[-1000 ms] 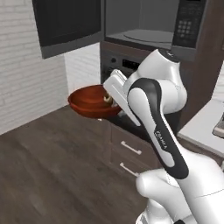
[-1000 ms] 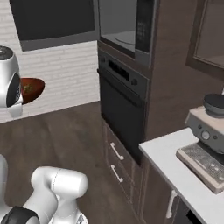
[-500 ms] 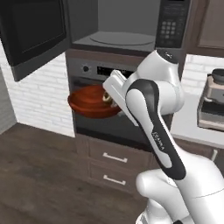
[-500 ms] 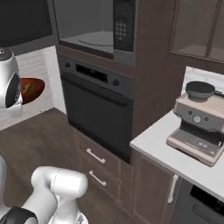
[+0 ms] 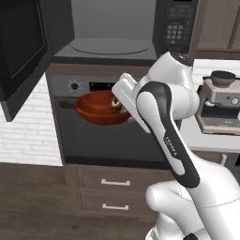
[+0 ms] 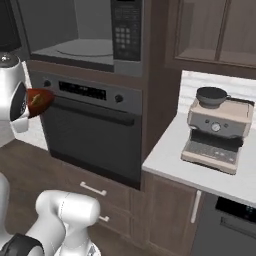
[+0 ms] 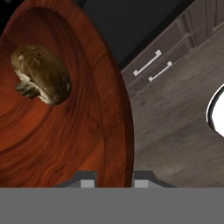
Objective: Pick the mushroom from the sink and place it in the bowl. Then pick the bowl and place it in the microwave. Then close the microwave door and press the start button.
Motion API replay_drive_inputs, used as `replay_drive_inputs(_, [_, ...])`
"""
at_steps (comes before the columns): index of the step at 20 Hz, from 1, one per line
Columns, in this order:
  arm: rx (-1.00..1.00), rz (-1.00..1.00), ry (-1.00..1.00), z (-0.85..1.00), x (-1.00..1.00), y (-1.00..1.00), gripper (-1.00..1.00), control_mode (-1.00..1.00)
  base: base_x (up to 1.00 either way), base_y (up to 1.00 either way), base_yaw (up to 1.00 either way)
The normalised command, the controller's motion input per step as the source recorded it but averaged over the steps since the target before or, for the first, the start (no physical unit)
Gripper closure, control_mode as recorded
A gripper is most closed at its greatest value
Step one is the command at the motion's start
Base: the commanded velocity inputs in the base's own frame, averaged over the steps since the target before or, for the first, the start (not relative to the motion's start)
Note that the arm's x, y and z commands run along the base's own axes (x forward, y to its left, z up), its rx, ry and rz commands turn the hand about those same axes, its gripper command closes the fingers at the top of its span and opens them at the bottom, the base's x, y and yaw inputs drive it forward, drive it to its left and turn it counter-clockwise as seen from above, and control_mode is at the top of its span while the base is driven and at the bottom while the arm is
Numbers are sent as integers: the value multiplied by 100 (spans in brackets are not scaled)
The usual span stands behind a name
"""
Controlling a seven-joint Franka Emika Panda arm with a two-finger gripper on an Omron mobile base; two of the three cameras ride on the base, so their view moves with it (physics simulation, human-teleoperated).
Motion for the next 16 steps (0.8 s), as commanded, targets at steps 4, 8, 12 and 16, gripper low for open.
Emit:
replay_drive_inputs(4, [0, 0, 0, 0, 0, 0, 100, 100, 44, 54, -44])
replay_drive_inputs(8, [0, 0, 0, 0, 0, 0, 100, 100, 39, 49, -45])
replay_drive_inputs(12, [0, 0, 0, 0, 0, 0, 100, 100, 39, 54, -37])
replay_drive_inputs(16, [0, 0, 0, 0, 0, 0, 100, 100, 42, 40, -24])
